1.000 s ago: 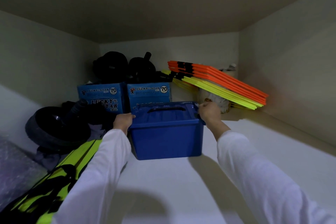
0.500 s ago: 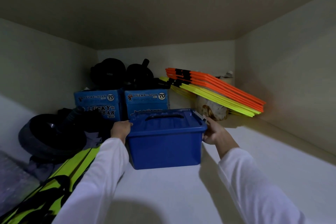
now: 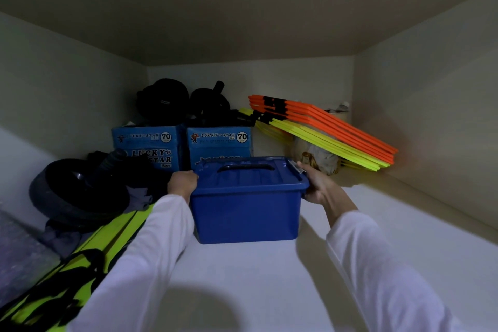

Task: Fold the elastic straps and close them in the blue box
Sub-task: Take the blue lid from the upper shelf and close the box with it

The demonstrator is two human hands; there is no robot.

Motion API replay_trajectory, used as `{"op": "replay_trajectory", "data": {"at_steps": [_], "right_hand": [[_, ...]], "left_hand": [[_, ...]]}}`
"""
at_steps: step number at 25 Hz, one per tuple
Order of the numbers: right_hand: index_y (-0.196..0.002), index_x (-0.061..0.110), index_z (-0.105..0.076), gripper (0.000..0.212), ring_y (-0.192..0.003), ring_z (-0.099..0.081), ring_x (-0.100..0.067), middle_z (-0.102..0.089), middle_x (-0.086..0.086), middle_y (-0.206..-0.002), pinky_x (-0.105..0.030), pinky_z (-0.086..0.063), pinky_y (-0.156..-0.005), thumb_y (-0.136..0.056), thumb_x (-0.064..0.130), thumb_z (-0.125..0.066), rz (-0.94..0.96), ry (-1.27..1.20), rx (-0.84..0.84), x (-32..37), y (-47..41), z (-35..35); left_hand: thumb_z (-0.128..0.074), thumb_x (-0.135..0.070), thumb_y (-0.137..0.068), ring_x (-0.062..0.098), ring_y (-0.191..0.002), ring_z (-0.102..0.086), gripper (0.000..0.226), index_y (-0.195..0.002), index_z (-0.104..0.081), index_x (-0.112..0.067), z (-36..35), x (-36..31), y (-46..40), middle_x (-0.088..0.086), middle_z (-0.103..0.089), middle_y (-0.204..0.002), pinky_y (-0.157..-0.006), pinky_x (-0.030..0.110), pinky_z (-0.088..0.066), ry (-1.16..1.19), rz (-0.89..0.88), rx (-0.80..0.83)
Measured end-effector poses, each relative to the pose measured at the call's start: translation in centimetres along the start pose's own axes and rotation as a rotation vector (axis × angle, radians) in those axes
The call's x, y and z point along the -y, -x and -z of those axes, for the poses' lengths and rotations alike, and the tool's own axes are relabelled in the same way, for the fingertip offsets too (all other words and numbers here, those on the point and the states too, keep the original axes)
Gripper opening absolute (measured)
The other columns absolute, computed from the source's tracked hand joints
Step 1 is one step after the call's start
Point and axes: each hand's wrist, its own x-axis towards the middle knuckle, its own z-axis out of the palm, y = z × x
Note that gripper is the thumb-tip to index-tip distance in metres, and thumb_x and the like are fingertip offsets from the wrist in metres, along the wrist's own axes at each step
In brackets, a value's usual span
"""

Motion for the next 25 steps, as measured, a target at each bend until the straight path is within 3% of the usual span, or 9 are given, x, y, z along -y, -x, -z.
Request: {"op": "replay_trajectory", "data": {"at_steps": [3,6,8,11,14,17,20,22,25], "right_hand": [[-0.092,0.012,-0.058,0.025,-0.066,-0.057,-0.017,-0.064,-0.007,-0.081,-0.027,-0.047,-0.056,-0.097,0.034,-0.047,-0.004,0.152,-0.036,0.4,-0.9,0.6],[-0.077,0.016,-0.051,0.029,-0.059,-0.039,-0.011,-0.047,-0.003,-0.07,-0.021,-0.03,-0.054,-0.092,0.04,-0.054,-0.019,0.448,-0.133,1.5,-0.9,0.9],[-0.073,0.015,-0.045,0.033,-0.056,-0.034,-0.011,-0.041,-0.002,-0.065,-0.021,-0.027,-0.052,-0.09,0.04,-0.057,0.017,0.634,-0.222,2.3,-0.5,0.7],[-0.081,0.011,-0.047,0.033,-0.059,-0.042,-0.012,-0.047,-0.002,-0.068,-0.021,-0.035,-0.054,-0.089,0.041,-0.059,0.051,0.875,-0.208,2.9,0.4,-0.6],[-0.073,0.01,-0.048,0.036,-0.06,-0.048,-0.015,-0.052,-0.003,-0.069,-0.021,-0.037,-0.049,-0.089,0.039,-0.058,0.126,1.268,-0.265,2.7,0.5,-1.6],[-0.079,0.006,-0.053,0.027,-0.072,-0.054,-0.022,-0.06,-0.009,-0.082,-0.023,-0.031,-0.044,-0.09,0.03,-0.058,0.288,1.53,-0.427,2.2,-0.1,-2.1],[-0.096,0.001,-0.063,0.024,-0.092,-0.062,-0.03,-0.067,-0.017,-0.105,-0.028,-0.04,-0.058,-0.093,0.021,-0.049,0.312,1.554,-0.498,1.9,-0.6,-1.6],[-0.106,-0.003,-0.062,0.03,-0.098,-0.064,-0.033,-0.066,-0.019,-0.104,-0.033,-0.044,-0.068,-0.096,0.018,-0.043,0.291,1.418,-0.488,1.8,-0.9,-0.8],[-0.071,0.003,-0.054,0.033,-0.057,-0.055,-0.021,-0.056,-0.009,-0.063,-0.027,-0.041,-0.055,-0.097,0.02,-0.041,0.259,1.243,-0.457,1.6,-1.2,0.1]], "left_hand": [[-0.05,-0.003,-0.092,0.036,-0.12,-0.055,0.031,-0.117,-0.062,0.009,0.0,0.0,-0.2,0.022,-0.06,-0.128,-0.102,0.038,-0.044,-0.012,0.006,-0.004],[-0.051,-0.004,-0.092,0.035,-0.122,-0.054,0.034,-0.124,-0.059,0.005,0.0,0.0,-0.1,0.02,-0.057,-0.133,-0.104,0.037,-0.042,-0.011,0.006,-0.003],[-0.052,-0.005,-0.092,0.035,-0.123,-0.053,0.036,-0.127,-0.059,0.001,0.1,-0.1,0.0,0.018,-0.056,-0.135,-0.105,0.036,-0.043,-0.009,-0.003,-0.005],[-0.053,-0.007,-0.092,0.034,-0.121,-0.054,0.033,-0.123,-0.061,0.001,0.2,-0.1,0.1,0.018,-0.057,-0.134,-0.104,0.035,-0.043,-0.007,0.004,-0.003],[-0.053,-0.006,-0.092,0.029,-0.115,-0.056,0.021,-0.101,-0.069,0.004,0.2,-0.2,0.3,0.02,-0.058,-0.132,-0.098,0.032,-0.043,-0.001,0.019,-0.013],[-0.054,-0.008,-0.092,0.034,-0.121,-0.054,0.032,-0.119,-0.062,0.006,0.2,-0.2,0.4,0.02,-0.058,-0.132,-0.103,0.035,-0.043,0.005,0.026,-0.014],[-0.054,-0.008,-0.091,0.035,-0.121,-0.055,0.033,-0.12,-0.062,0.007,0.2,-0.2,0.4,0.021,-0.059,-0.13,-0.102,0.035,-0.043,0.004,0.031,-0.023],[-0.054,-0.008,-0.091,0.035,-0.12,-0.055,0.033,-0.12,-0.062,0.006,0.1,-0.2,0.5,0.021,-0.059,-0.13,-0.101,0.035,-0.044,-0.008,0.035,-0.029],[-0.053,-0.009,-0.092,0.034,-0.122,-0.054,0.034,-0.122,-0.06,0.006,0.0,-0.3,0.6,0.019,-0.058,-0.132,-0.101,0.034,-0.043,-0.013,0.052,-0.036]]}}
